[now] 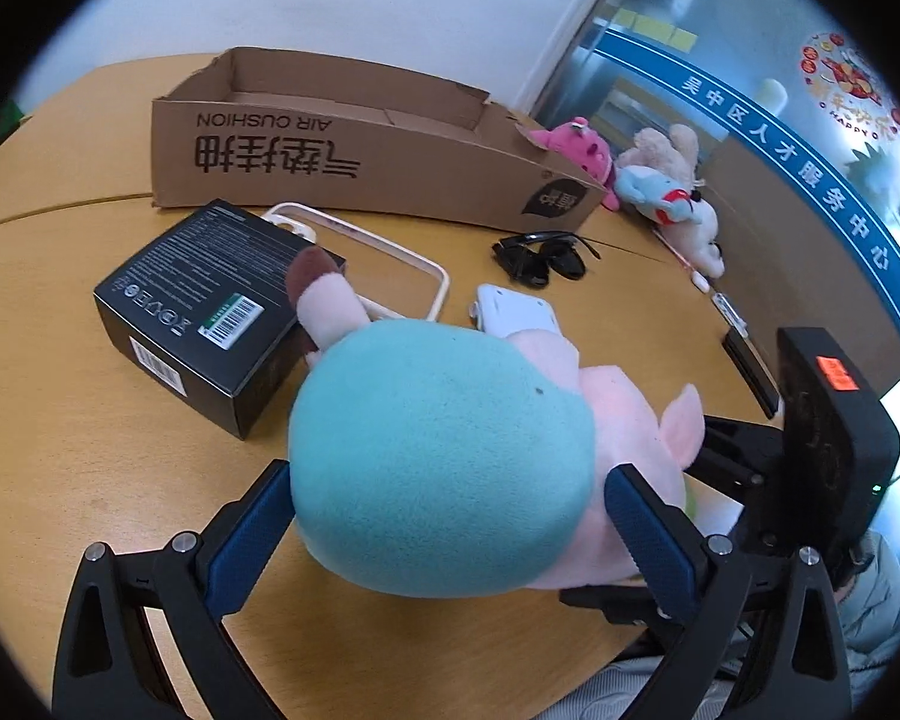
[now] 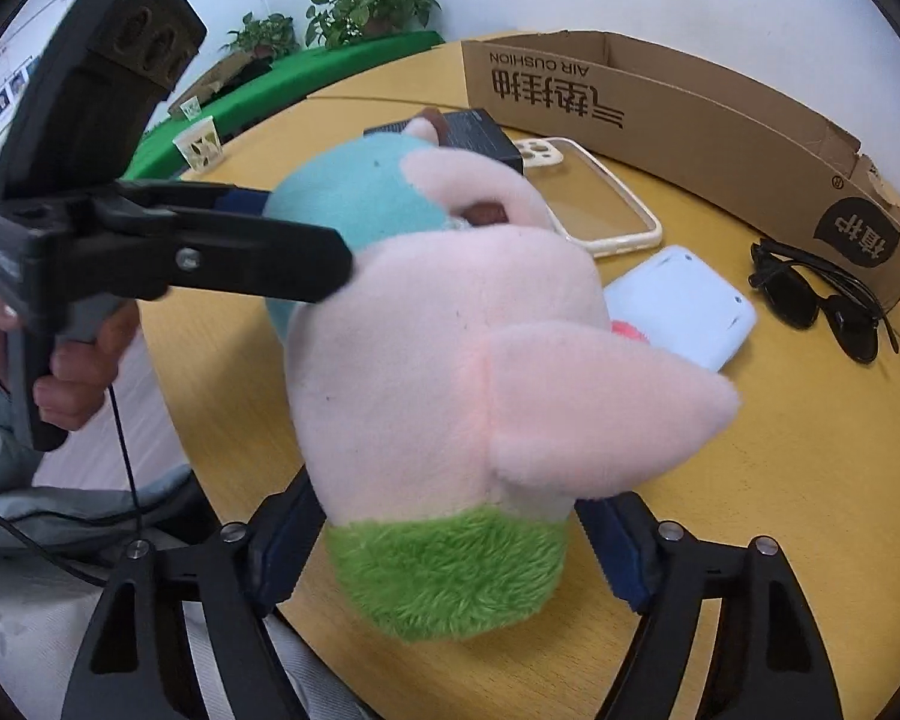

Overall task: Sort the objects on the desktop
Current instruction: 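Grasp the pink-and-teal pig plush with the left gripper, then carry the pig plush over the cardboard box with the left gripper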

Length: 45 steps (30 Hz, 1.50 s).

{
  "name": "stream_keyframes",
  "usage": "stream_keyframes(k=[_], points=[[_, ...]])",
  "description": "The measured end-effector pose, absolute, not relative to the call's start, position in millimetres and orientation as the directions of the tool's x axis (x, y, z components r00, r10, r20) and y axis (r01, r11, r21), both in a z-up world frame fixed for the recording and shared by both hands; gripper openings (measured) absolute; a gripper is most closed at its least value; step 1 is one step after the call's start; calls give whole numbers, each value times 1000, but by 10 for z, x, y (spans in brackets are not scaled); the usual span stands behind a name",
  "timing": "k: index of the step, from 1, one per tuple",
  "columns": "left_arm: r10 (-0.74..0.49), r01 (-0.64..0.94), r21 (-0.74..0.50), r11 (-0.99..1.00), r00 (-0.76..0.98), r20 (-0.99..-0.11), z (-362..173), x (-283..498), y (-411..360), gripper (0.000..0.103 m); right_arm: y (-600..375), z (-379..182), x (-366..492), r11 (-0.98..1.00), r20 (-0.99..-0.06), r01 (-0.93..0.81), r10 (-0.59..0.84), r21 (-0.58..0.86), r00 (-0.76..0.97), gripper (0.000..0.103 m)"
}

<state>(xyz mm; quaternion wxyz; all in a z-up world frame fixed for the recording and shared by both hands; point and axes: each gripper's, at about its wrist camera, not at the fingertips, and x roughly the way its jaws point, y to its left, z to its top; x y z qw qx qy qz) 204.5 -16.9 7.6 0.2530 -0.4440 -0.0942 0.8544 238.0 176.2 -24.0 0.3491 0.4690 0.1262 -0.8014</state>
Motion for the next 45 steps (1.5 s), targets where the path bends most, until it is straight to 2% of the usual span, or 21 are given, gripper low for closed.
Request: stream_keyframes(k=[4,6,8,18,26,36,42,45], points=[[501,-385,-341,-858,-483,-718,144,2094,-85,90,1737,-229,2425,-736,-831,666,-442,121,-338,66],[506,-390,-341,-856,-493,-708,214,2109,-82,80,1786,-167,2447,-749,-818,652,-447,121,-362,65],[513,-395,-342,-853,-507,-693,313,2121,-86,76,1864,-71,2432,-751,-808,650,-453,118,-376,65],[537,-480,-259,-838,-641,-549,1091,2090,18,70,1901,818,2359,-746,-701,661,-429,-81,-570,65],[539,-512,-185,-839,-733,-414,1692,1808,3,70,1812,1591,2026,-718,-602,653,-418,-240,-681,65],[491,-495,-84,-865,-801,-342,2321,992,29,70,1565,2289,1019,-699,-559,655,-434,-285,-706,65],[455,-457,-82,-886,-822,-342,2427,364,-21,70,1314,2468,174,-668,-577,693,-463,-272,-672,66],[435,-425,-114,-898,-820,-371,2347,-37,-100,70,1139,2413,-288,-648,-598,712,-467,-269,-651,67]])
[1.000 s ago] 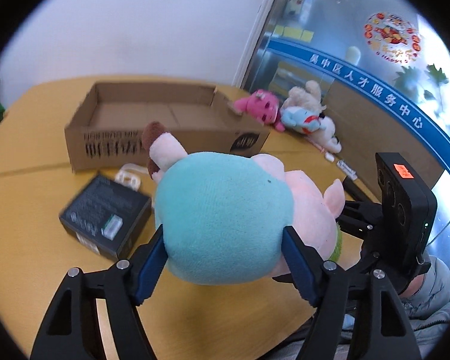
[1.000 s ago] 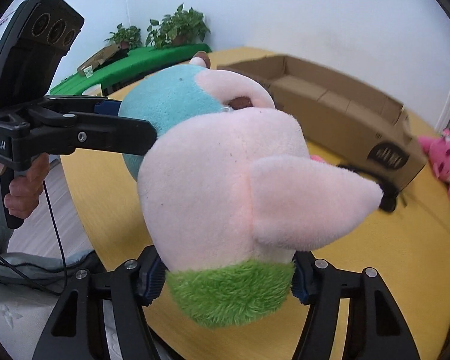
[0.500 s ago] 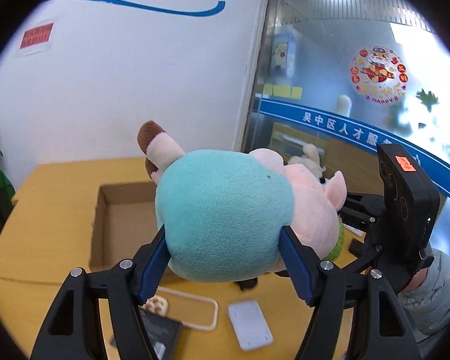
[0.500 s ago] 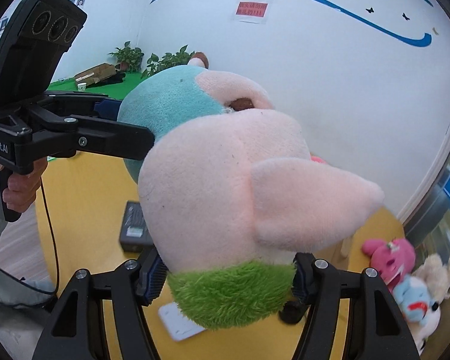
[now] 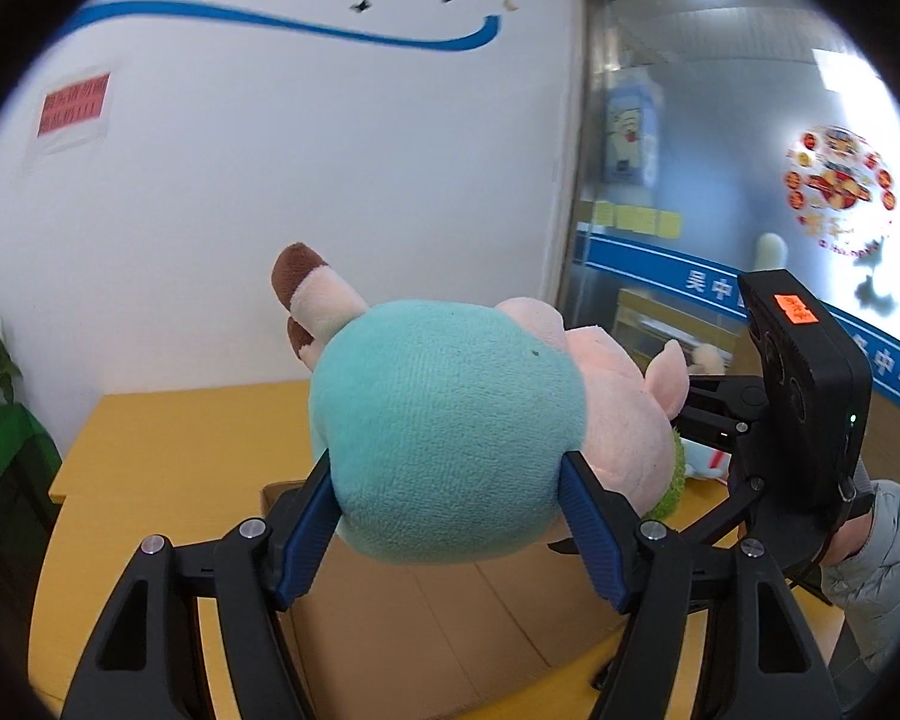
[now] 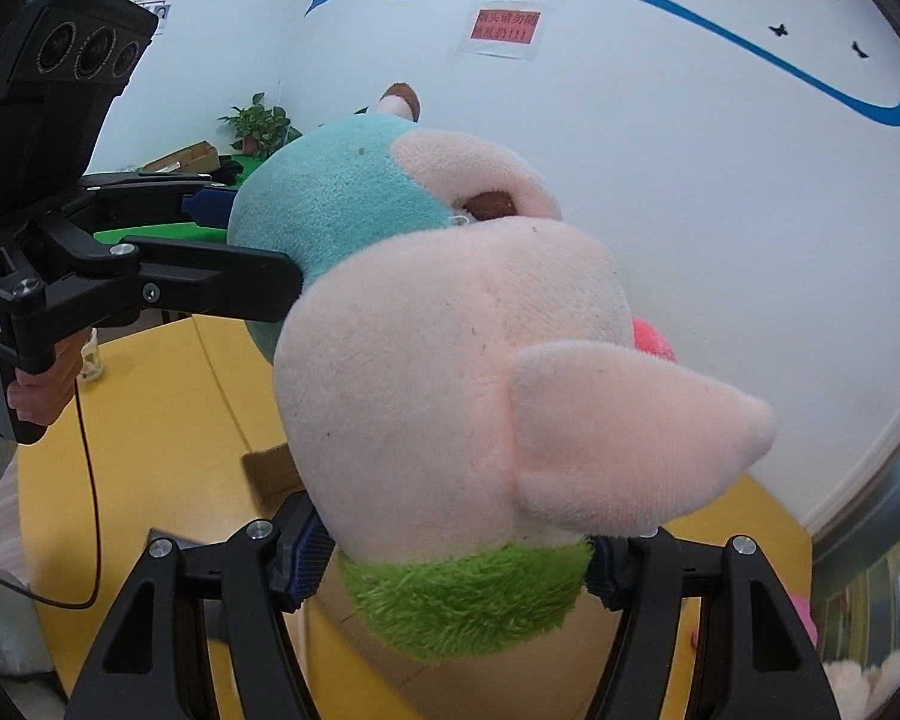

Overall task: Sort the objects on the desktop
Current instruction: 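Carry the pig plush over the cardboard box with the left gripper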

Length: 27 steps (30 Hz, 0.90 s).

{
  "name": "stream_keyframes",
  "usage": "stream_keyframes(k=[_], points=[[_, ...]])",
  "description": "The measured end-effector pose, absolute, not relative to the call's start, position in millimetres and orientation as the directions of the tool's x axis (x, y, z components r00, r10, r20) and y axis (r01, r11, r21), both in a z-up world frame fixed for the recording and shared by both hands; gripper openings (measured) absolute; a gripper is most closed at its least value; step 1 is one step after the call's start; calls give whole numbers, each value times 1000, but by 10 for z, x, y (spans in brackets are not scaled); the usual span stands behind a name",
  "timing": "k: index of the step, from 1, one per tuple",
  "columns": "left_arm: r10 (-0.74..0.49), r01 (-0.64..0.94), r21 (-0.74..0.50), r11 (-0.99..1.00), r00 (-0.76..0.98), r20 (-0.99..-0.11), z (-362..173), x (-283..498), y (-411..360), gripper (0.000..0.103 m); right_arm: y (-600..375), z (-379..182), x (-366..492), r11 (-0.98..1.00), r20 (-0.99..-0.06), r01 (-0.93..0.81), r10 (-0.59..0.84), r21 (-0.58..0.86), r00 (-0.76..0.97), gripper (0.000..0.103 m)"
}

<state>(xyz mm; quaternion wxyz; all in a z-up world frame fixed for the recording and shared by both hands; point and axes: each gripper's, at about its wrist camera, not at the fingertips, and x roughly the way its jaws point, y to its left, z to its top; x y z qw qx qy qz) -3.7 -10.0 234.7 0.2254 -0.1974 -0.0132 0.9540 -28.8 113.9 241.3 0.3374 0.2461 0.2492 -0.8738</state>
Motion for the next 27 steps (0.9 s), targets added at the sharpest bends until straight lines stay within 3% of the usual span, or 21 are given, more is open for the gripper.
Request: stream_keyframes(k=[5,13,19,22,24,27], points=[[395,-368,-152,-917,-797,-457,1998,-832,-256,70,889,2029,-1158,-622,-668,747,-454,-236,-589,67],[365,-298,-218,-929,-653,-664,978,-1946,-286,70,754,728,-2281,-636,-779,761,-413,-123,-471,71],[313,-207,-238,-949,-523,-793,258,-2349,-218,69,632,-68,-2700,-667,-866,740,-315,-89,-388,75],[262,-164,-206,-965,-504,-823,140,-2351,-200,69,566,-232,-2727,-671,-894,737,-275,-86,-354,82],[263,-153,-215,-965,-502,-824,176,-2330,-205,69,571,-195,-2662,-668,-884,740,-296,-80,-362,91],[267,-129,-233,-964,-499,-824,219,-2309,-197,69,691,-38,-2621,-692,-866,720,-330,-49,-376,95]])
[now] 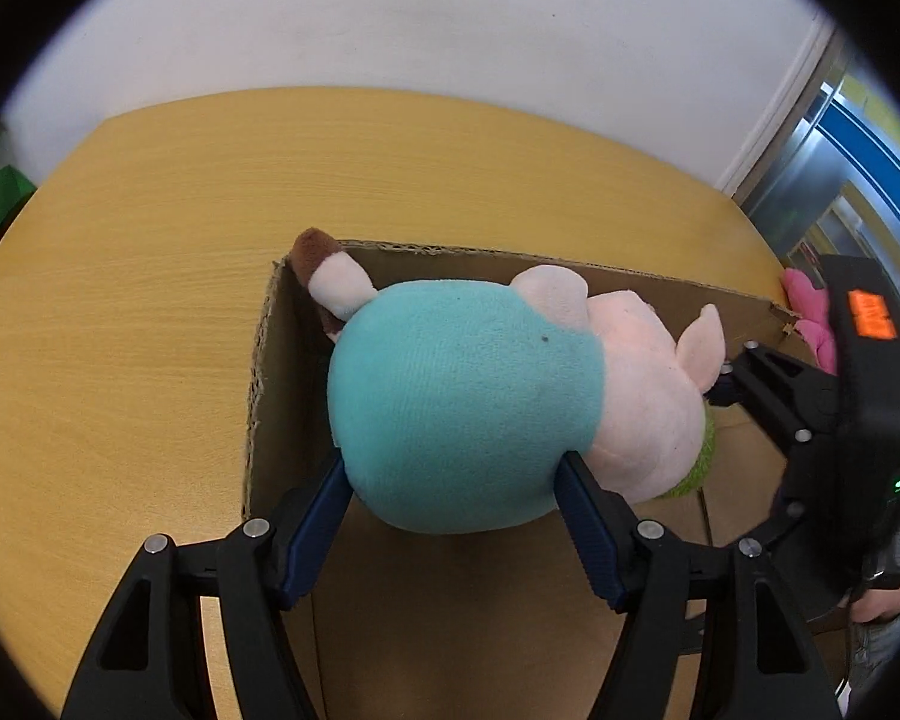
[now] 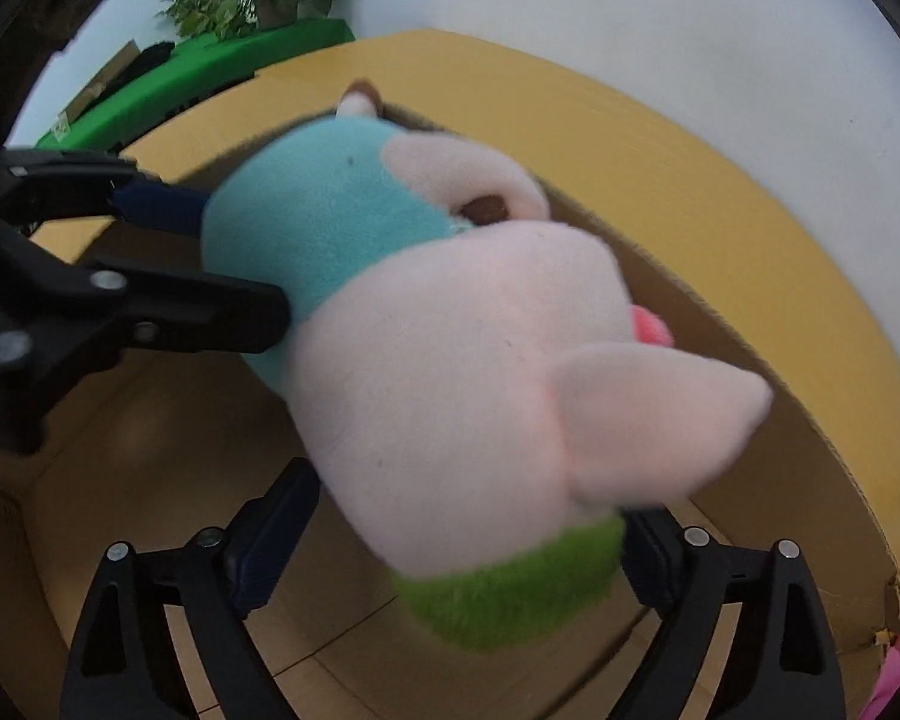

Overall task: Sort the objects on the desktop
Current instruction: 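Carry the pig plush over the cardboard box with the left gripper, then open the left gripper to drop the pig plush into the box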

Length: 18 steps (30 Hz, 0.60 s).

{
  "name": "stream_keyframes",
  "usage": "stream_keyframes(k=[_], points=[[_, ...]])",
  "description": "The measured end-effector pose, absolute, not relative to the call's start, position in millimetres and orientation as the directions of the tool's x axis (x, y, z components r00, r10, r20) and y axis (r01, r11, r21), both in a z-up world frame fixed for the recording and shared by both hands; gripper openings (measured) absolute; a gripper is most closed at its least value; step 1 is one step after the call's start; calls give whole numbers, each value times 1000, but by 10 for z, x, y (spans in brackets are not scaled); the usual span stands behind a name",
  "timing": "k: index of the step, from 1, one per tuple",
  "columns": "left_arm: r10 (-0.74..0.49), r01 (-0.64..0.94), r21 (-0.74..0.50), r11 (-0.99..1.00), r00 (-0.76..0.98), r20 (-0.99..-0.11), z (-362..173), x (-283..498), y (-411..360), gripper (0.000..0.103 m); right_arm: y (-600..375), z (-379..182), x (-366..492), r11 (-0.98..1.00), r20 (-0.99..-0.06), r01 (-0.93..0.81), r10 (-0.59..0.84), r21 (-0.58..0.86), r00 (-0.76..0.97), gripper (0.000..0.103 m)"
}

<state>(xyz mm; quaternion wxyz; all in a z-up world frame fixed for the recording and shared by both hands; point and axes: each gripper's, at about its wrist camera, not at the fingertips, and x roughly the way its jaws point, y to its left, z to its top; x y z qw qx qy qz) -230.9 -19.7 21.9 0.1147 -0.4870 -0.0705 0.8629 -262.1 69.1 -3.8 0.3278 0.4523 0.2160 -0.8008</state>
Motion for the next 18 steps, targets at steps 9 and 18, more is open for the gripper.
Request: stream_keyframes(k=[9,18], points=[[237,-75,-241,-968,-599,-765,685,-1817,-416,69,1500,595,-2171,-789,-790,604,-438,110,-429,99],[194,-175,-90,-981,-798,-571,1665,-586,-369,80,1773,1438,-1005,-861,-650,491,-451,135,-612,103]])
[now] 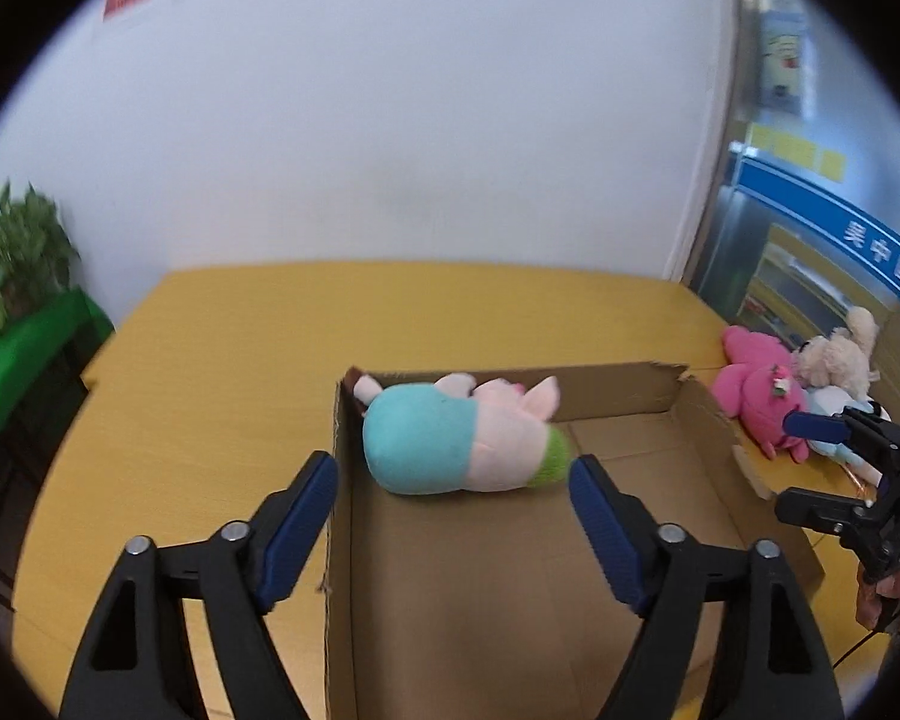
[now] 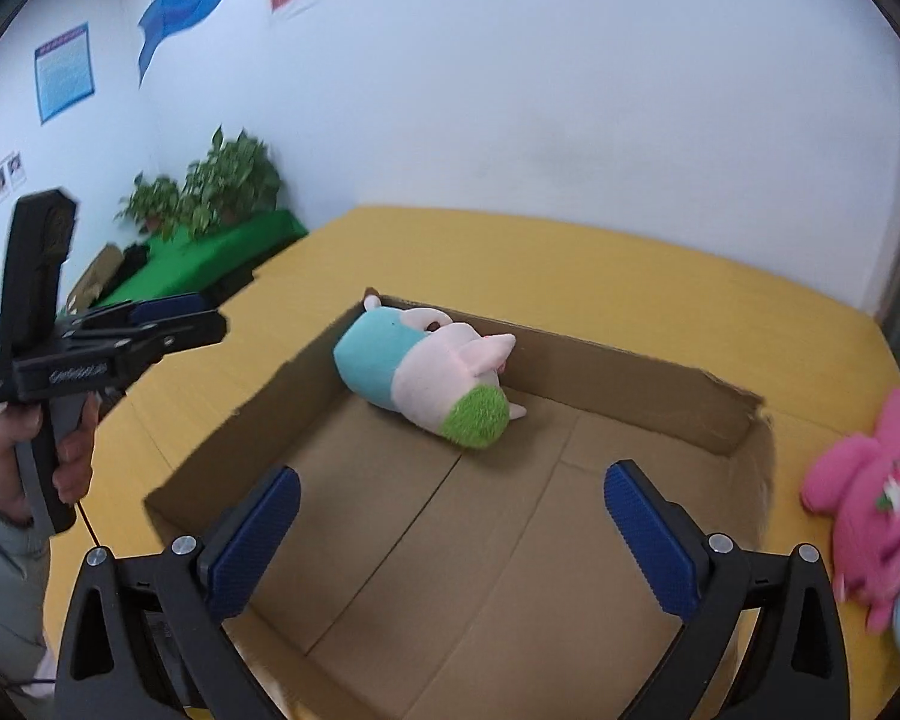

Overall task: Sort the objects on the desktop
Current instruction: 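Open the left gripper to drop the pig plush into the box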

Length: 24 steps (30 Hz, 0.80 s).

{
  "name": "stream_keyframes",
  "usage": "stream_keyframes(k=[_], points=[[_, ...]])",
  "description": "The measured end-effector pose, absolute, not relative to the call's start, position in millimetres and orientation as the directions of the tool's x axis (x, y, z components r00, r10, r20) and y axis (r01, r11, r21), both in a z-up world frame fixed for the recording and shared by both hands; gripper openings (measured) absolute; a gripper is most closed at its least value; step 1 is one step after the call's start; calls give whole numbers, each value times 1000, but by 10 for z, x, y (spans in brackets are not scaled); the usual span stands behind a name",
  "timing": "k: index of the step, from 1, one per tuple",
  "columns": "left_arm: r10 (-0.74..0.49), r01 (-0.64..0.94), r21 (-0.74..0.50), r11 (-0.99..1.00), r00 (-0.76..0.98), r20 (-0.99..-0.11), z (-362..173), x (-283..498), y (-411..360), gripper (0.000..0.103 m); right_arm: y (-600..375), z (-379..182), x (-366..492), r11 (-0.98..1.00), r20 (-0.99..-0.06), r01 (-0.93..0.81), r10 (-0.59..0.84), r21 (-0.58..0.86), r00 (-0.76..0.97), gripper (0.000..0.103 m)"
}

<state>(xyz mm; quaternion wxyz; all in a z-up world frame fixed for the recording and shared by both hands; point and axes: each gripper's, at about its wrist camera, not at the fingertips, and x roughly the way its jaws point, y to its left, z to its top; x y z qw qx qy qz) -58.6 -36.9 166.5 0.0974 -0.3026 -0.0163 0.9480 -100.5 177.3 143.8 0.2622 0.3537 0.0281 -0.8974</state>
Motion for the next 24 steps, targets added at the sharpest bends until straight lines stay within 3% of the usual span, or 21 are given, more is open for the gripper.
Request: stream_keyframes(k=[3,12,24], points=[[194,-205,-36,-978,-837,-512,1832,-174,-229,81,2033,1480,-516,-892,-629,441,-398,97,-668,103],[216,-261,24,-965,-846,-488,1708,718,313,81,2073,1443,419,-916,-616,396,-350,66,-706,103],[268,-258,-90,-962,-821,-504,1499,1224,461,81,2161,1404,1114,-926,-608,372,-331,63,-722,103]])
